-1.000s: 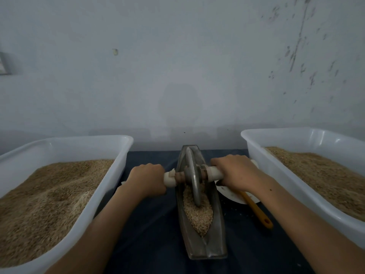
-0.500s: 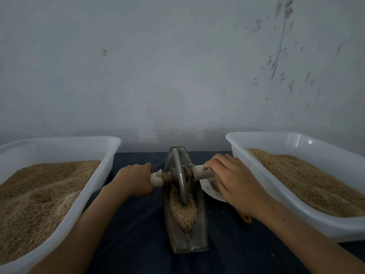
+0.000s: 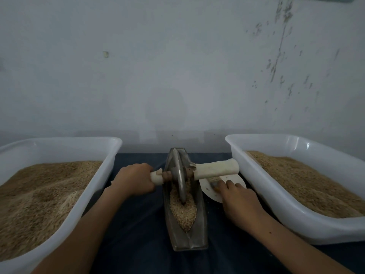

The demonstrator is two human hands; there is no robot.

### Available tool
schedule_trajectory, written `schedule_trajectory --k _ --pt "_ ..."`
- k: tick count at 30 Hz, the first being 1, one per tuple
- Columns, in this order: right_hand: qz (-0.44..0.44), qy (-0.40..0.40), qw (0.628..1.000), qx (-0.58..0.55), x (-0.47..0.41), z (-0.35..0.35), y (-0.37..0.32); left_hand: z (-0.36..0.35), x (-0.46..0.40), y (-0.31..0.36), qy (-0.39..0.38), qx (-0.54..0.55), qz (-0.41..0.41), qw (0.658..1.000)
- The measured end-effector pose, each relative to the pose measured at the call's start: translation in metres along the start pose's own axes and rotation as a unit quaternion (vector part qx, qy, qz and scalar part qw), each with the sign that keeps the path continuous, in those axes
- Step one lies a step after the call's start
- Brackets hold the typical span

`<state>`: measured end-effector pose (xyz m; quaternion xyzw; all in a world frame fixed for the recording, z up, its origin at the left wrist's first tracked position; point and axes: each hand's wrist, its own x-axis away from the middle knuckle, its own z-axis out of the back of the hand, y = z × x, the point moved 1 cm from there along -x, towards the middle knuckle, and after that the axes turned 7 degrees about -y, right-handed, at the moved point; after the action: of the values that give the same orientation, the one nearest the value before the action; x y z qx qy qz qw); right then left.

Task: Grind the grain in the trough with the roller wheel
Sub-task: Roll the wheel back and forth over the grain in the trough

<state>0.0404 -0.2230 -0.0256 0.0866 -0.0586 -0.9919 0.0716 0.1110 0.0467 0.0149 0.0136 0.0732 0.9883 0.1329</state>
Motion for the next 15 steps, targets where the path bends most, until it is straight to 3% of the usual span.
schedule_trajectory --k 9,15 --pt "-0.001 -0.018 1.000 -0.013 0.000 -0.006 0.000 -0.009 0.003 -0.003 0.041 0.095 0.007 0.995" --pt "-0.011 -0.091 0.973 -0.212 -0.002 0.000 0.006 -0.017 0.003 -0.005 0.062 0.190 0.020 0.980"
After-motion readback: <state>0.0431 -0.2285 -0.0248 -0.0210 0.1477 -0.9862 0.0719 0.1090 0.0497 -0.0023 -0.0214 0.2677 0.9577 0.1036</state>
